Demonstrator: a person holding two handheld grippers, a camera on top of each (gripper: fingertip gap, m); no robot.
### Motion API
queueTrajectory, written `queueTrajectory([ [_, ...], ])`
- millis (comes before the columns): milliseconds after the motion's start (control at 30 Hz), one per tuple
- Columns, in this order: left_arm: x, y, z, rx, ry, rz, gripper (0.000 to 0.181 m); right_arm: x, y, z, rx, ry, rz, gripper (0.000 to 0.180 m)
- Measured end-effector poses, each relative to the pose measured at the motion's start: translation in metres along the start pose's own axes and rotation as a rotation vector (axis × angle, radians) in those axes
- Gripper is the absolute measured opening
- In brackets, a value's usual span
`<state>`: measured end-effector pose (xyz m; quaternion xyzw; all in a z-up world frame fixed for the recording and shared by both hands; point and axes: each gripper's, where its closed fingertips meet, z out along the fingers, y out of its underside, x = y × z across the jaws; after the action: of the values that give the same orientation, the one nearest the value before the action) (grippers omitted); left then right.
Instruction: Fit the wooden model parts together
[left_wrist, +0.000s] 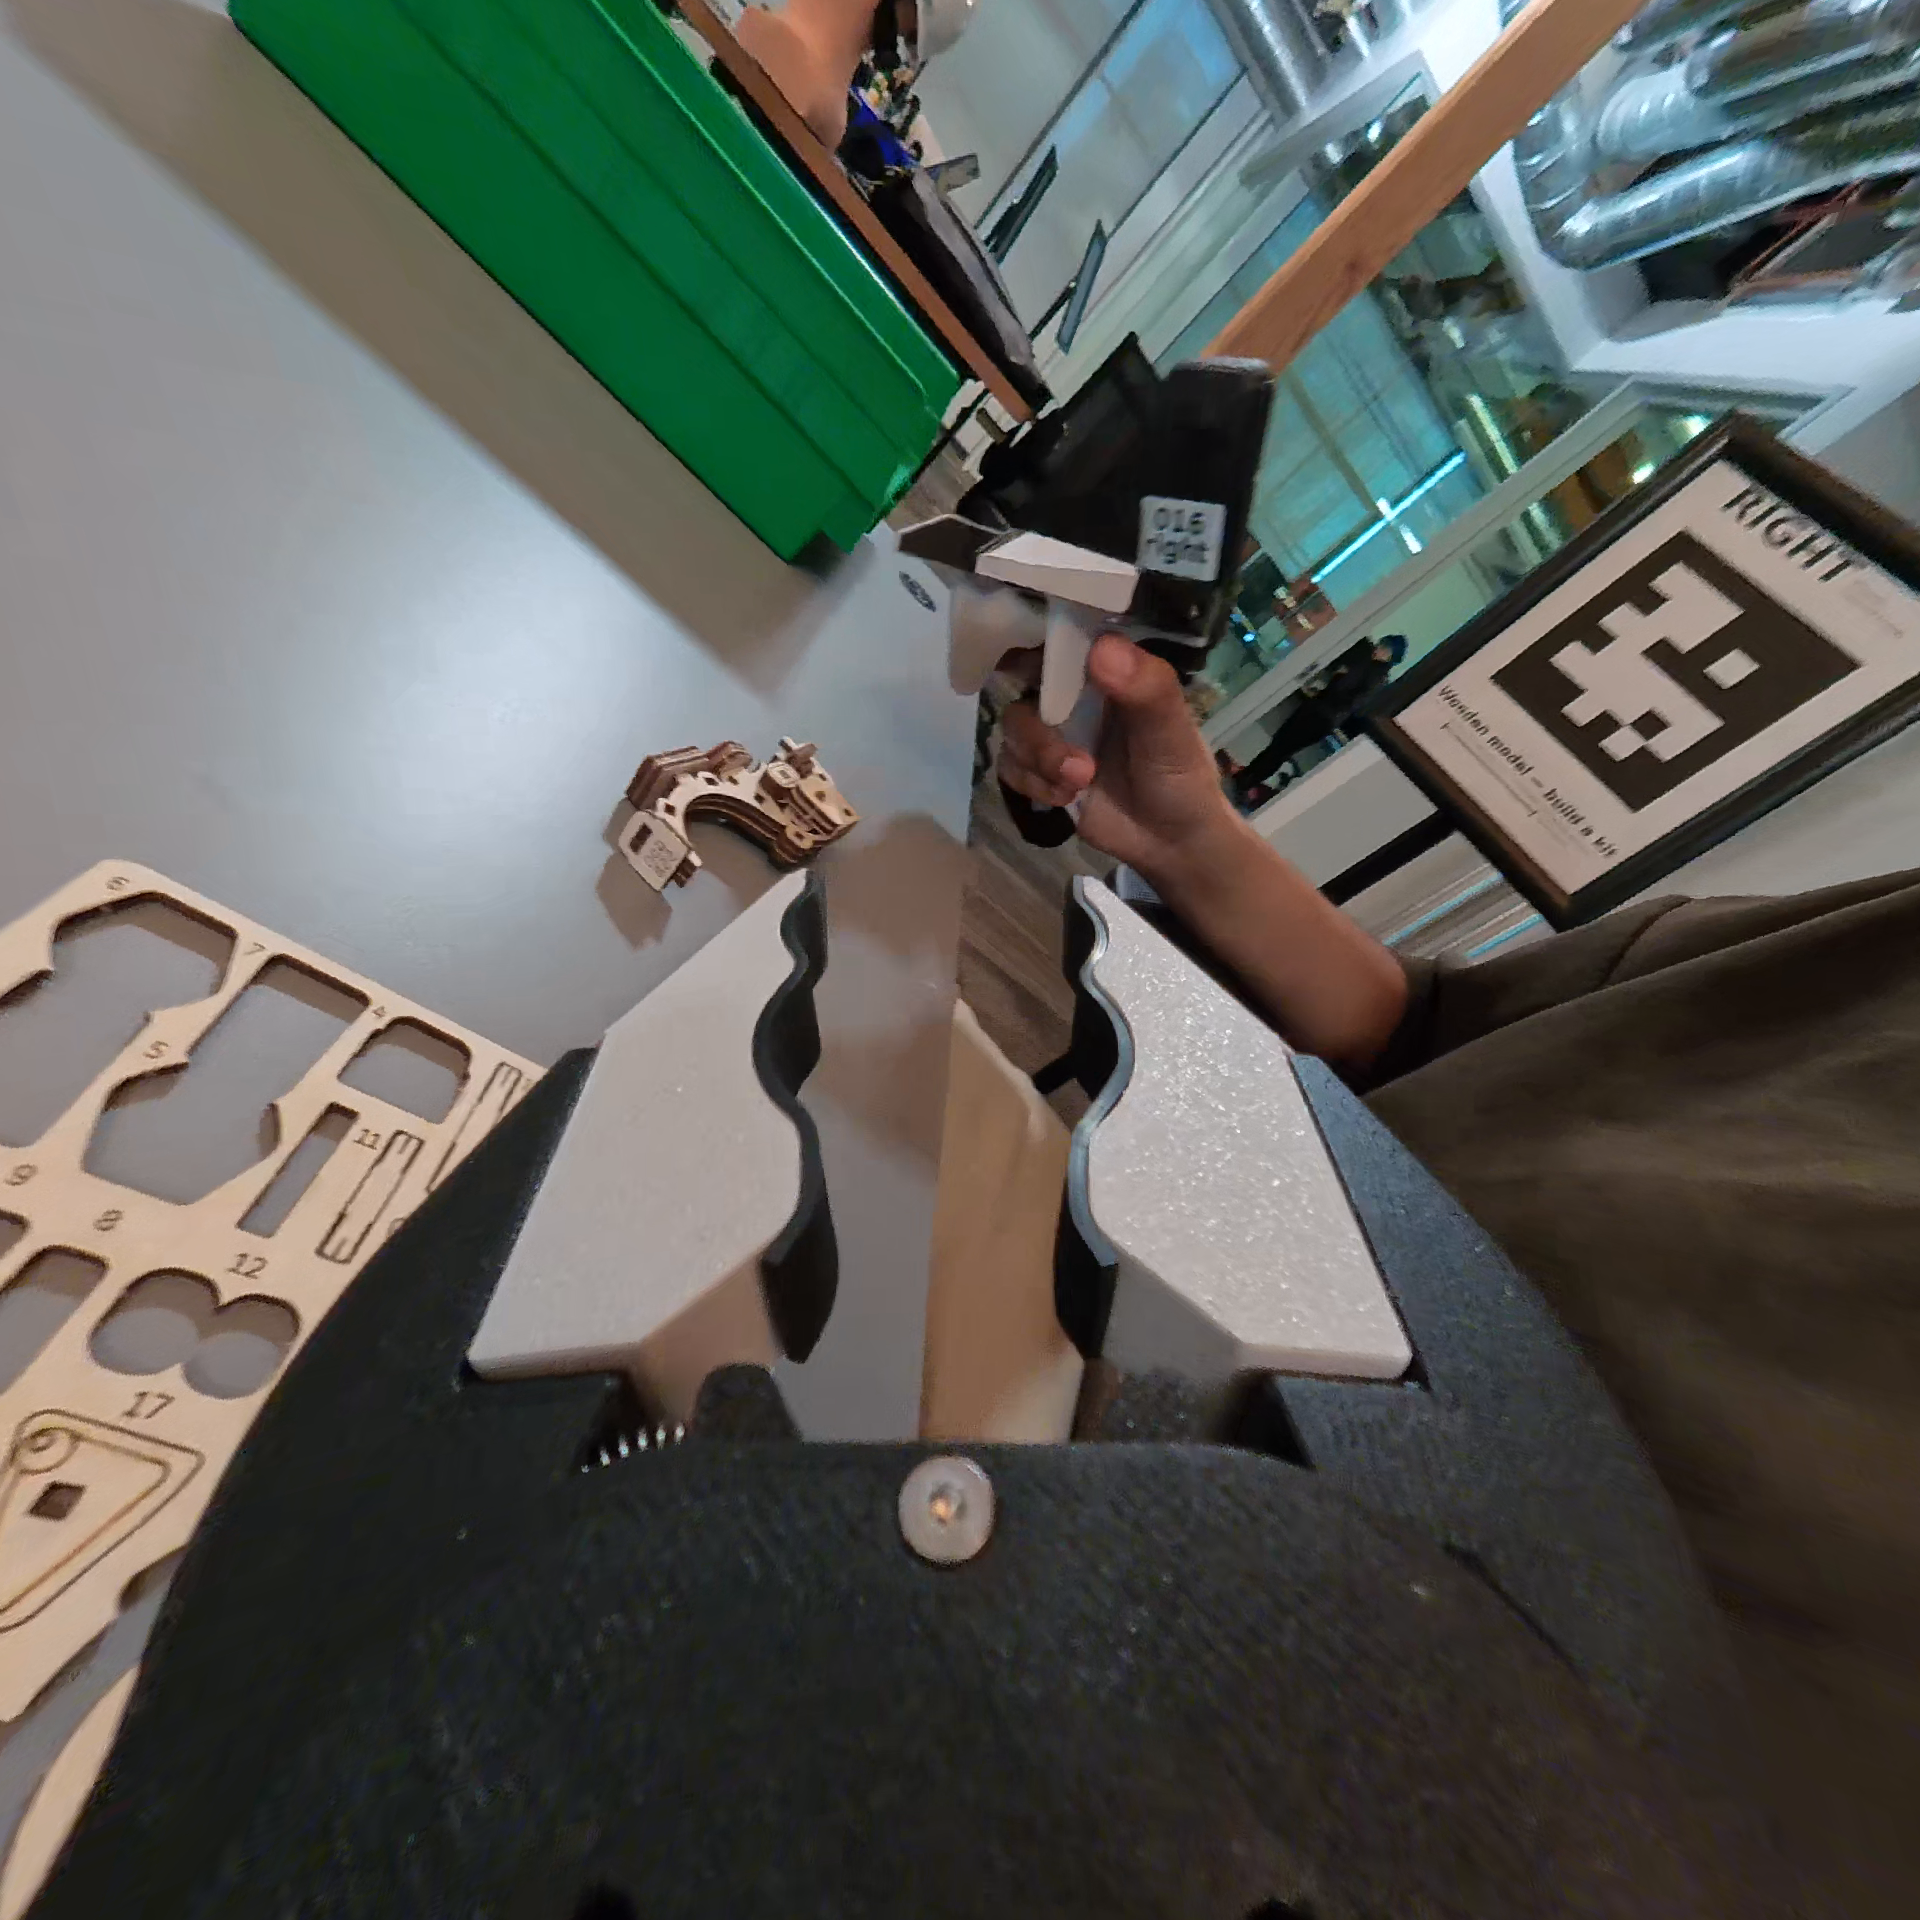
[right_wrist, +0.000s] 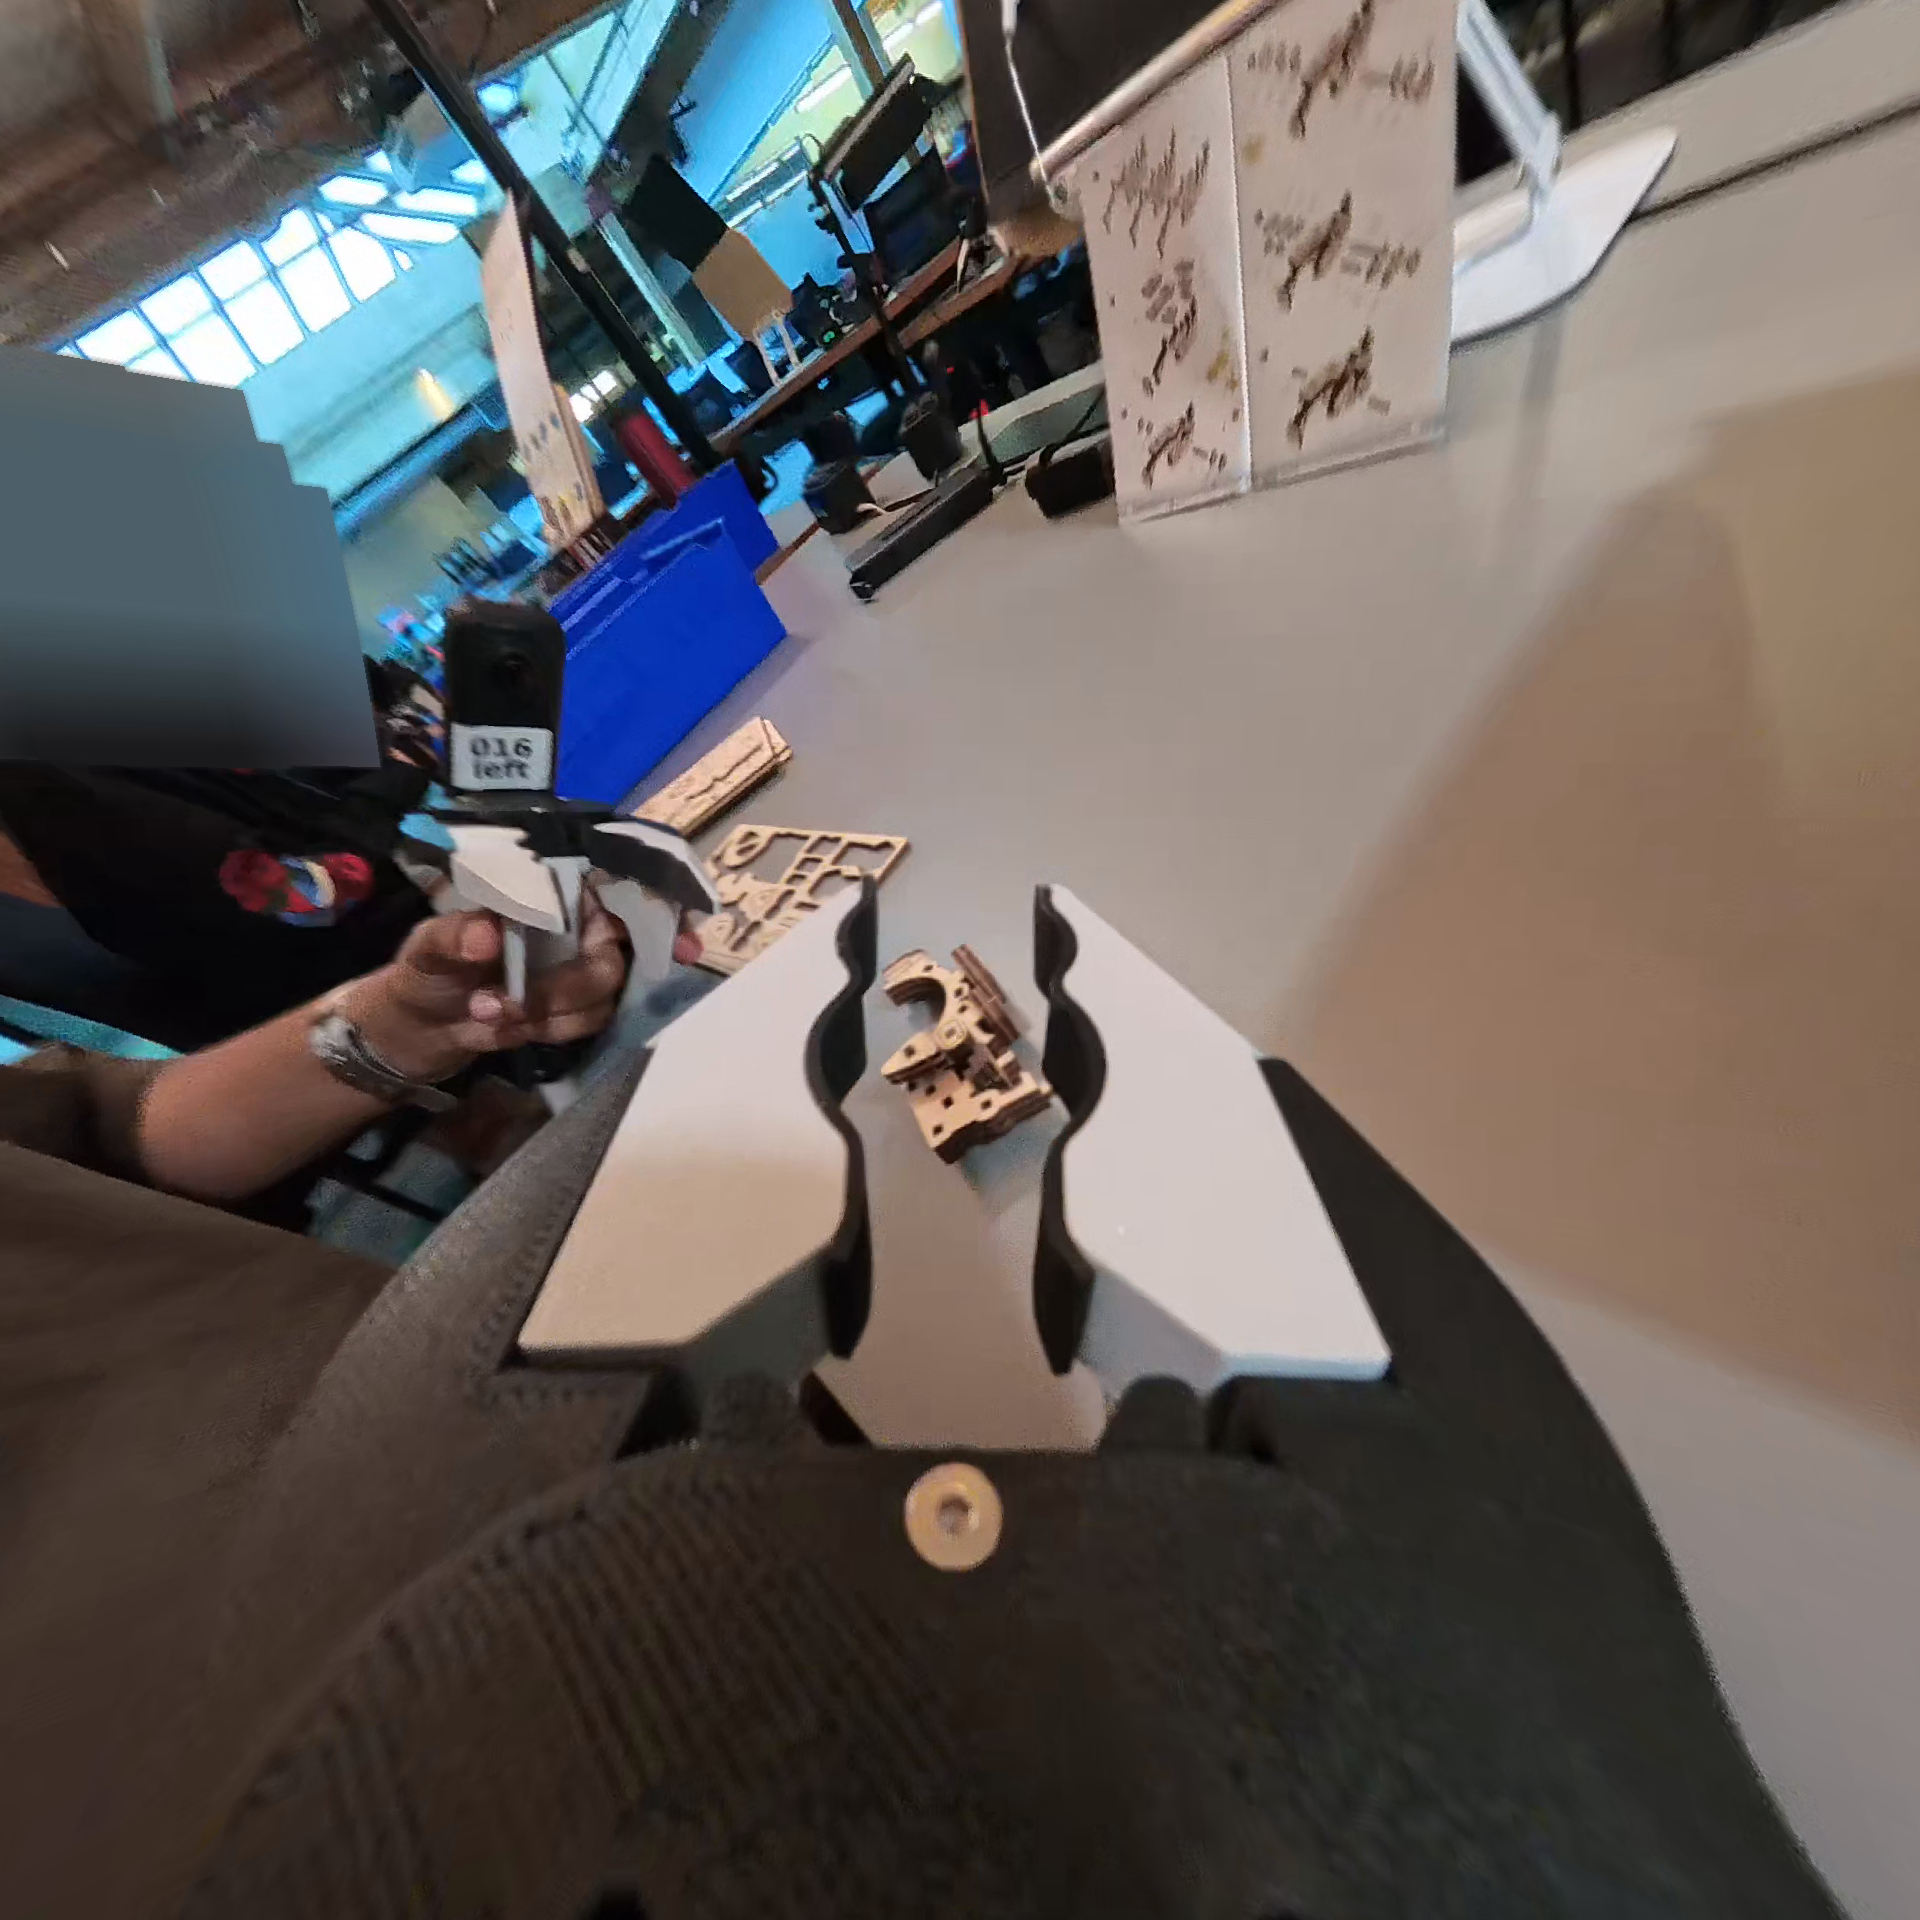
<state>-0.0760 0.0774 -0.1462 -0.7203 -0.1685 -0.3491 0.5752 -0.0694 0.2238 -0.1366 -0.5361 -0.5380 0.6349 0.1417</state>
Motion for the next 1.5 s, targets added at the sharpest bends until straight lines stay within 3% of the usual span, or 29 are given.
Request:
queueTrajectory([
  [200,-0.006,0.0,-0.001,-0.004,-0.065,0.067,0.043,-0.01,0.005,0.008,-0.062,0.142,-0.327,0.029],
  [333,-0.008,-0.001,-0.001,0.004,-0.072,0.066,0.042,-0.014,0.017,0.016,-0.127,0.163,-0.396,0.027],
  [667,-0.006,0.009,0.004,-0.057,-0.124,0.179,0.039,0.004,0.015,0.012,-0.09,0.196,-0.158,0.029],
  [1067,0.001,0.034,0.055,-0.216,-0.349,0.555,0.039,0.01,0.048,0.003,-0.225,0.213,0.027,0.048],
  [1200,-0.008,0.031,0.068,-0.212,-0.405,0.544,0.039,0.004,0.062,0.001,-0.287,0.185,0.061,0.049],
  [1500,-0.025,0.003,0.078,-0.176,-0.376,0.327,0.043,-0.002,0.086,0.01,-0.359,0.145,0.089,0.041],
])
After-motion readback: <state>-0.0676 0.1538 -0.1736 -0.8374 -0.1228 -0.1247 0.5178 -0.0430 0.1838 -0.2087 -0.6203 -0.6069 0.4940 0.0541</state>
